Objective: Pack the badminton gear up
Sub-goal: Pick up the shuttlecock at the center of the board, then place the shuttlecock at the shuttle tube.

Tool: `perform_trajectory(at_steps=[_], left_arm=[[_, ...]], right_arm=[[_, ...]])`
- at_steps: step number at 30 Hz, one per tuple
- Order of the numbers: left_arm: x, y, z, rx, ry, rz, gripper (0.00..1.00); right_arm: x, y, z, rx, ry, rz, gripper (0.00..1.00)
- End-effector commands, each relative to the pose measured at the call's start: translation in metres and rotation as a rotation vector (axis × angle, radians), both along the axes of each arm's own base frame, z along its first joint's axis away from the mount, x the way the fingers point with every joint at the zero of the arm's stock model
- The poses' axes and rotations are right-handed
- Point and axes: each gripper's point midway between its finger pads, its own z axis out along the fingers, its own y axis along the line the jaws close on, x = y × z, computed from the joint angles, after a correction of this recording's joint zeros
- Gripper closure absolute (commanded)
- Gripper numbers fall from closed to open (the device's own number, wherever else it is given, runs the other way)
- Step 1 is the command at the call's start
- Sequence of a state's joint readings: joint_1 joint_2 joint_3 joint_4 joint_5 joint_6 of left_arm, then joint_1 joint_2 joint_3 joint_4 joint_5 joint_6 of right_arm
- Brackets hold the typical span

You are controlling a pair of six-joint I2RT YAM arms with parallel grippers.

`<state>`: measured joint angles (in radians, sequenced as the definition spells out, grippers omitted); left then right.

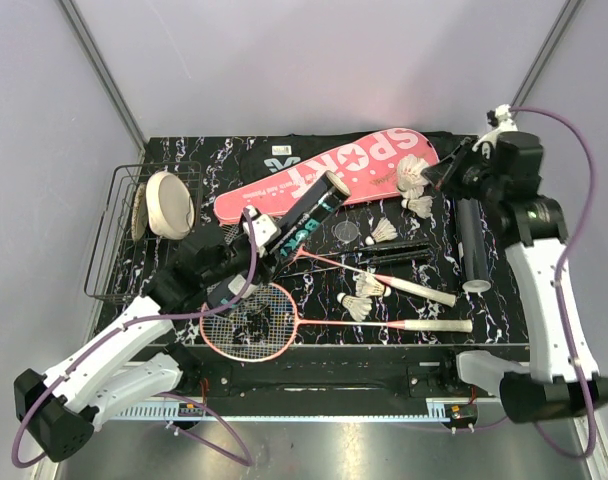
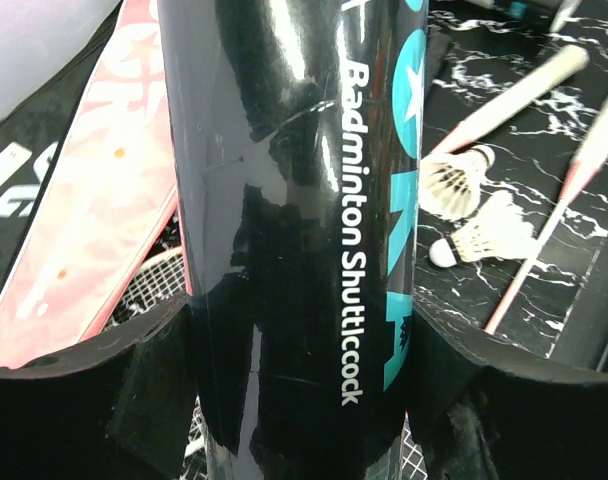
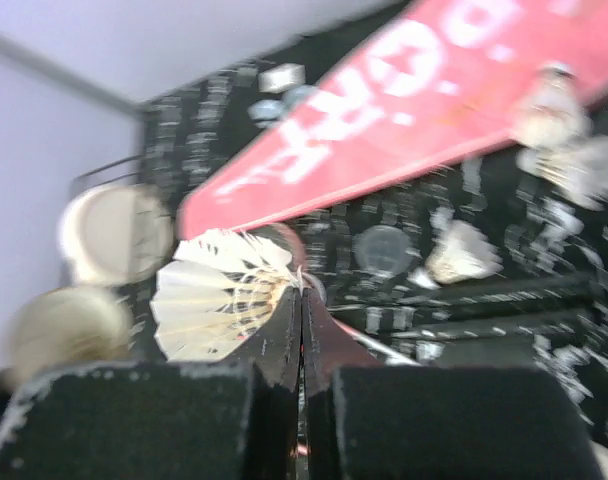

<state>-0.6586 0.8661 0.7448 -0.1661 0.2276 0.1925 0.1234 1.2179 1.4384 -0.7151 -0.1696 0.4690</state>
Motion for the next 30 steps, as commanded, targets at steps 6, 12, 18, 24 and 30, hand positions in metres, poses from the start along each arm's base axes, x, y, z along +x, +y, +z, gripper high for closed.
perform_trajectory(at_steps=[6, 12, 18, 24, 30], left_arm=[[-0.027, -0.025, 0.039, -0.081, -0.199, -0.239, 1.00], [-0.032, -0.028, 0.040, -0.084, -0.206, -0.271, 1.00], [-0.032, -0.029, 0.040, -0.085, -0.203, -0.275, 1.00], [-0.033, -0.028, 0.040, -0.081, -0.207, -0.270, 1.00], [-0.030, -0.027, 0.042, -0.079, -0.218, -0.257, 1.00]], right_arm=[[-0.068, 0.075, 0.086, 0.454, -0.079, 0.576, 1.00], [-0.075, 0.085, 0.090, 0.556, -0.074, 0.660, 1.00], [-0.081, 0.100, 0.086, 0.601, -0.054, 0.712, 1.00], [-0.082, 0.099, 0.096, 0.594, -0.082, 0.708, 1.00], [-0.087, 0.099, 0.092, 0.595, -0.059, 0.710, 1.00]])
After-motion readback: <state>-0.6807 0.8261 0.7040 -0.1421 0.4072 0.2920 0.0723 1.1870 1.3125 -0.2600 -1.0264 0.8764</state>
